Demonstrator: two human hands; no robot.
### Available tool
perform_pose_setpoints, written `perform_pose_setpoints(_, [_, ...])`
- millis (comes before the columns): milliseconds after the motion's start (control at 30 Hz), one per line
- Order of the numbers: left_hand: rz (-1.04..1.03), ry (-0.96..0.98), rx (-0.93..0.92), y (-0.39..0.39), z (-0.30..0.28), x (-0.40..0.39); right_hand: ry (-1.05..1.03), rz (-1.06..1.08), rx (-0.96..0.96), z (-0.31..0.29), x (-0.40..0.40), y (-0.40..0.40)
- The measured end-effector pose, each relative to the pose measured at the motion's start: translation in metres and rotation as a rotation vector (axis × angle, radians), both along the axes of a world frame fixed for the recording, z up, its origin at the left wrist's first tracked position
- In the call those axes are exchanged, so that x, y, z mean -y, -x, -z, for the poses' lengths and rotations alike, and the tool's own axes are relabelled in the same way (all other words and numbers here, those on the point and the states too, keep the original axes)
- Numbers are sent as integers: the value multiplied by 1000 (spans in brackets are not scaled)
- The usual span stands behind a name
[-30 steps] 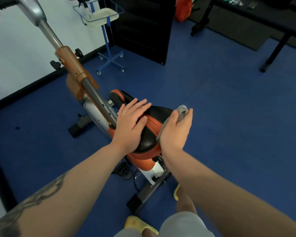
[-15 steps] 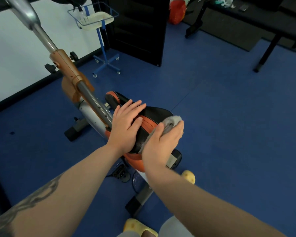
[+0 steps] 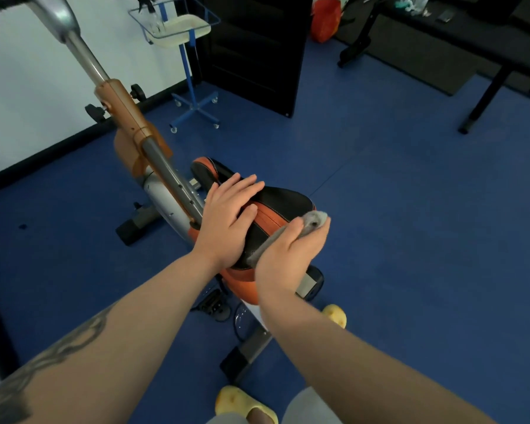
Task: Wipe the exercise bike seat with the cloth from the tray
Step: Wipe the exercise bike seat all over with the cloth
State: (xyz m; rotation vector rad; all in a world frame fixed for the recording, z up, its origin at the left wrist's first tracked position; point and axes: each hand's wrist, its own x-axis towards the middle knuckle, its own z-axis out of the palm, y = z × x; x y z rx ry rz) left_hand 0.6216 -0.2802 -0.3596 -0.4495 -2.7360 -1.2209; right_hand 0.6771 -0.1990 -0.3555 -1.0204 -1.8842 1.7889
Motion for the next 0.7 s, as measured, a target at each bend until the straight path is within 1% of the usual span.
perform_pose_setpoints(100, [3,2,-1,-1,-1,1,-164,-150,6,-1,24,-33])
perform_pose_setpoints(167, [4,16,0,-1,-3,0,-235,-234,3,2,26,-42])
perform_pose_setpoints(333, [-2,52,7,-1,-5,-2,-161,-226,56,-1,-24,3])
perform_pose_setpoints(367, [-6,64,3,-1,-5,-2,-190,-266,70,-2,-35,10])
perform_pose_setpoints(467, [-23,111,-4,-2,-6,-2,-416,-507,73,-7,-60,19])
perform_pose_setpoints(567, [-61,178,16,-6,-9,-6,-563,-738,103,-4,-78,24])
perform_pose_setpoints(700, [-141,277,51,-12,-13,-12,-843,-1063,119,-2,-98,39])
